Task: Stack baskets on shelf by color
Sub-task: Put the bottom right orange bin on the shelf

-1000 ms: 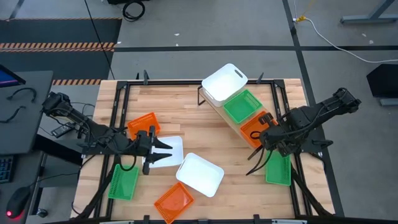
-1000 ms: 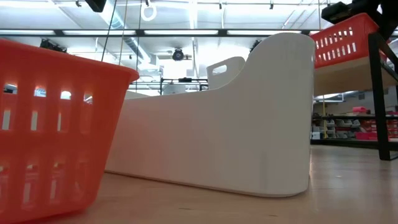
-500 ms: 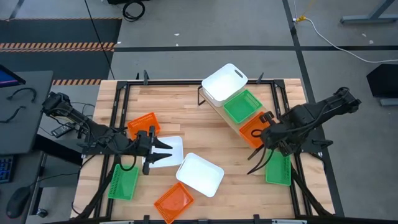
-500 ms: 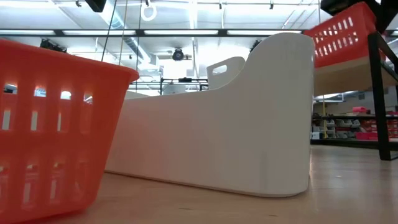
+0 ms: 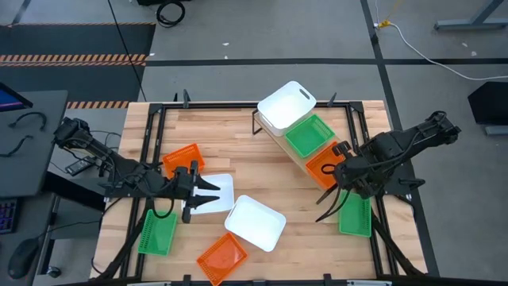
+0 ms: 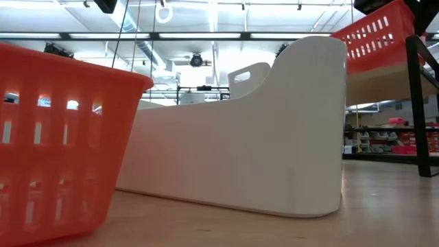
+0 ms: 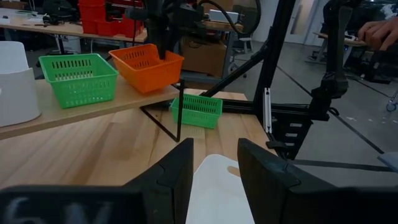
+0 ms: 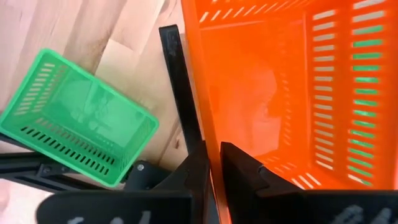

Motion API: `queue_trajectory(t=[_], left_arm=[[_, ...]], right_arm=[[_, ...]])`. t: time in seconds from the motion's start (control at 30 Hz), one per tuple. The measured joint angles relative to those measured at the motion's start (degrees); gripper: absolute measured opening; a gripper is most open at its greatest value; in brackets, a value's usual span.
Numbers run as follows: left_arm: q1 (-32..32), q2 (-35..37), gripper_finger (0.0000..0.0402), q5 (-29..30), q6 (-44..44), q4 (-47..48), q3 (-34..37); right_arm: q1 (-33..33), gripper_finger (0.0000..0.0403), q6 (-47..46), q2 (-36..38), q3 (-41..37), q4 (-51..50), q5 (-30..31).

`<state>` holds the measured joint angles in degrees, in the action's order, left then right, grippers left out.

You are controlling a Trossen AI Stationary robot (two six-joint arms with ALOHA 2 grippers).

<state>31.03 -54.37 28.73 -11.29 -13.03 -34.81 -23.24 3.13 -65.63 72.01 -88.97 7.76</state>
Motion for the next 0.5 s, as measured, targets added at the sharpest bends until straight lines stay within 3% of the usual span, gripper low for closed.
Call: queue_trajectory(t=[0.5], left_arm=[[0.0, 0.0, 0.0133, 0.0, -0.1, 0.0, 0.0]], right_arm=[[0.0, 0.0054, -3.2, 0.0, 0.0, 0.4, -0.1]])
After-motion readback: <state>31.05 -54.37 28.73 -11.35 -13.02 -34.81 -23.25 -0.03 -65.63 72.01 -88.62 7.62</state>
